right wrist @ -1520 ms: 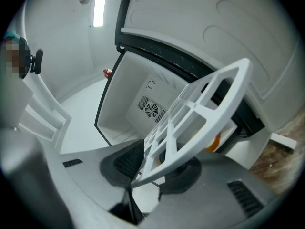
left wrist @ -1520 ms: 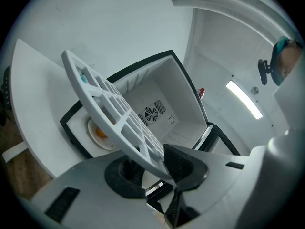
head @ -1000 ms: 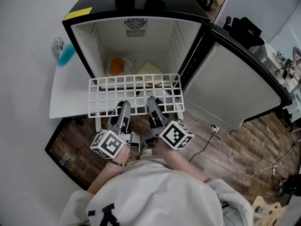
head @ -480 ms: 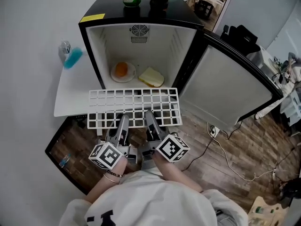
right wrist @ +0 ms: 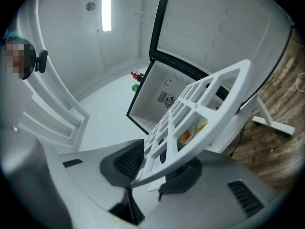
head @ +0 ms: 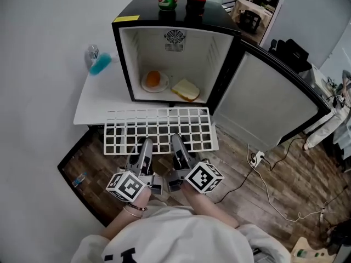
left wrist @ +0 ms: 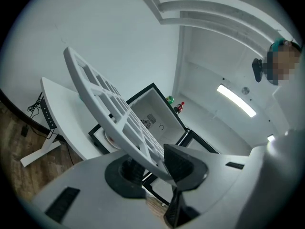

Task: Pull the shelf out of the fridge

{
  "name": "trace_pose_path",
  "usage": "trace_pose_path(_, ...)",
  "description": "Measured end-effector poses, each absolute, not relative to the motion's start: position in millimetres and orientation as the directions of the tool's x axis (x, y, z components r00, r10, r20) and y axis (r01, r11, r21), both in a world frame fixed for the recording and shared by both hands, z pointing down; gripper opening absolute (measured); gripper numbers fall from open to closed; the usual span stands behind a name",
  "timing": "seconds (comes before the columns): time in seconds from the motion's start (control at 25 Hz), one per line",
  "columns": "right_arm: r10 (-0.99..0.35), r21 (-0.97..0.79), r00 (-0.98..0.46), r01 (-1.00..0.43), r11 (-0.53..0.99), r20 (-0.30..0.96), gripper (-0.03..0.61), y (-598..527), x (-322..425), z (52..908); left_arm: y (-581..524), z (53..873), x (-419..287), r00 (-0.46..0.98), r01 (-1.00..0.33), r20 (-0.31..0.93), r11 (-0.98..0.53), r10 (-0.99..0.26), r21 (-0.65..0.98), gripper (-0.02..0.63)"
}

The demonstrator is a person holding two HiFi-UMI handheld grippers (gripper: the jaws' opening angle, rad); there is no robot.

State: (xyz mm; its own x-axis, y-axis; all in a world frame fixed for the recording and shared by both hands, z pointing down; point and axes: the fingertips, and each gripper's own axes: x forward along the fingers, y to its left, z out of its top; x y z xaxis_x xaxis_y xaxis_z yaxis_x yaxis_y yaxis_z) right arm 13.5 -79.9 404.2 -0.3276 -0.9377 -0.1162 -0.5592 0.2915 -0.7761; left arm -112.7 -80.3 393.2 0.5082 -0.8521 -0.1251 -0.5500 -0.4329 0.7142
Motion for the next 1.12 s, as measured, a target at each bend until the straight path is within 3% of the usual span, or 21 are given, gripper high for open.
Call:
trace_pose_path(0.56, -0.954, -0.766, -0.281, -0.588, 0.260, -0.107, 0.120, 39.8, 78.3, 408.4, 30.8, 400.0, -47.5, 0.541, -0.498, -0.148, -0.457, -0.828, 0.737, 0.112)
trace_pose_path(1.12, -0.921, -0.796, -0.381, -0.531, 0.291, -0.082, 0.120, 137.4, 64.2, 422.7, 142.1, 411.1, -62.3, 0.453, -0.562, -0.112, -0.381, -0.885, 0.735, 0.112)
